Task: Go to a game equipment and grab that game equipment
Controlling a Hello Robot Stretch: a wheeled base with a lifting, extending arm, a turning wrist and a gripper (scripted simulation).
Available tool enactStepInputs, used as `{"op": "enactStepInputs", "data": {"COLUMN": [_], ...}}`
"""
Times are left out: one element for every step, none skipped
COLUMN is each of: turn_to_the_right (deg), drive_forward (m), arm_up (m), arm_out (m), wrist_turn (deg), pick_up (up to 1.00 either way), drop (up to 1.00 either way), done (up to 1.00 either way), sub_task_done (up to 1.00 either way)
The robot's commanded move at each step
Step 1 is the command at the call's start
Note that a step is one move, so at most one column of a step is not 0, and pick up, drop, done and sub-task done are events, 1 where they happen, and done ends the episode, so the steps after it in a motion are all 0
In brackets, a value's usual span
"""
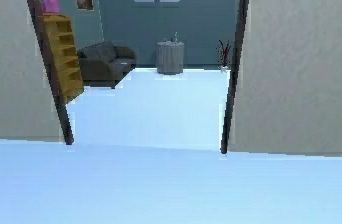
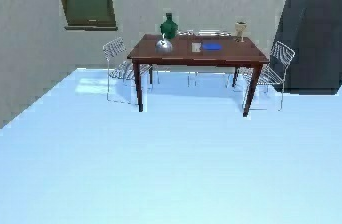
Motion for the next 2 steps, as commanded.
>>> {"op": "enactStepInputs", "data": {"turn_to_the_right": [0.0,0.0], "drive_forward": [1.0,1.0], "arm_up": [0.0,0.0], "arm_out": [0.0,0.0], "wrist_turn": [0.0,0.0], "pick_up": [0.0,0.0], "drop": [0.0,0.0], "done": [0.0,0.0], "sub_task_done": [0.0,0.0]}}
